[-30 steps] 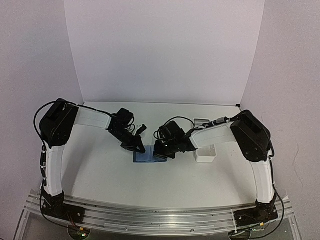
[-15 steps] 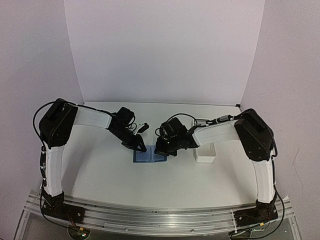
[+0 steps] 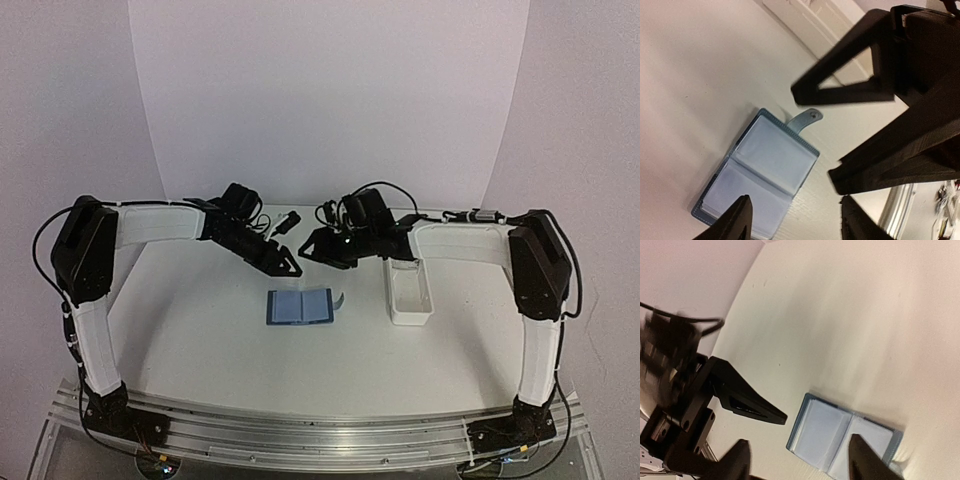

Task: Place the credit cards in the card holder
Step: Pick up the credit card from the storage box.

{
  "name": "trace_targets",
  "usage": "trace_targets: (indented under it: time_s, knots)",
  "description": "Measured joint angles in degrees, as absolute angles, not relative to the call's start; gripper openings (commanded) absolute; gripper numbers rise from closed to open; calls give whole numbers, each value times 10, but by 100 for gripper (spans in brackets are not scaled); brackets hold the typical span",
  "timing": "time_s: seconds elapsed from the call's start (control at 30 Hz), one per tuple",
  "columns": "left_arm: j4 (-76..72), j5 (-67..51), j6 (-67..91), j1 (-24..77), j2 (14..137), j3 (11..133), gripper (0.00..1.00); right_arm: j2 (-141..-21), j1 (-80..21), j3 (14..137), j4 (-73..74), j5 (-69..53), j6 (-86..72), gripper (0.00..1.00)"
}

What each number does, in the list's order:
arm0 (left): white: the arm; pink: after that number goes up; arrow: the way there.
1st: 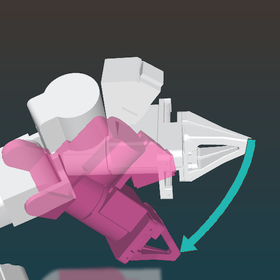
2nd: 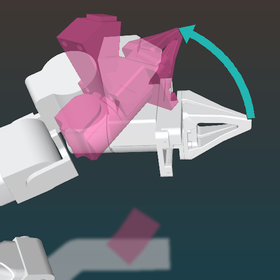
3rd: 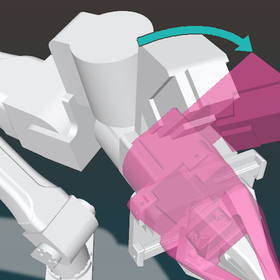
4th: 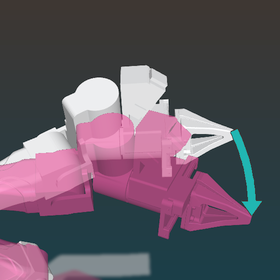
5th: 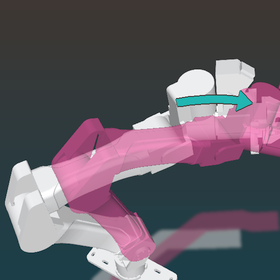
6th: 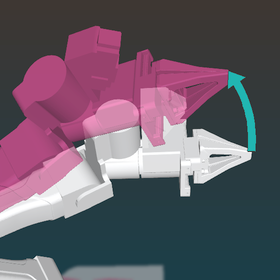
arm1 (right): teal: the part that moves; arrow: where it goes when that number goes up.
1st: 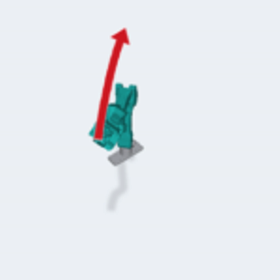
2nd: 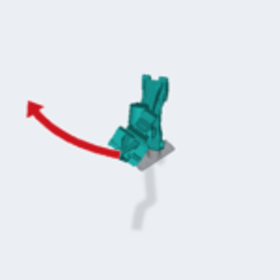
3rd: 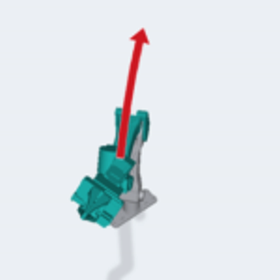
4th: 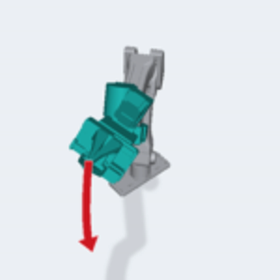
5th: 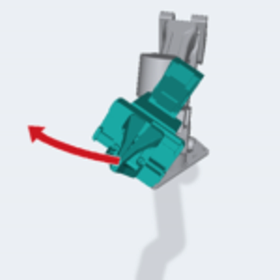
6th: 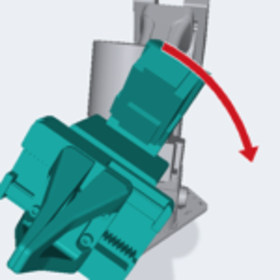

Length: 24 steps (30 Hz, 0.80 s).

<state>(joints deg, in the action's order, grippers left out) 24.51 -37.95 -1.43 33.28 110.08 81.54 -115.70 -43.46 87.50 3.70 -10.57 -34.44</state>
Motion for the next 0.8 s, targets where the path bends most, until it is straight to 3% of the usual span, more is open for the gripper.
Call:
trace_targets:
  time_s: [0.07,0.27,0.4,0.53,0.8]
  knots:
    - [233,-388,-19,331,1078,807,99,-1136,-416,877,37,-112,-311,98]
    - [174,-405,-31,324,1027,778,99,-1031,-351,852,34,-55,-102,98]
    - [143,-399,-39,322,1027,762,99,-968,-315,820,25,28,162,98]
    - [127,-384,-48,322,1027,756,99,-973,-263,795,25,-6,335,95]
    - [99,-359,-50,318,1052,756,99,-1059,-191,761,53,-17,630,78]
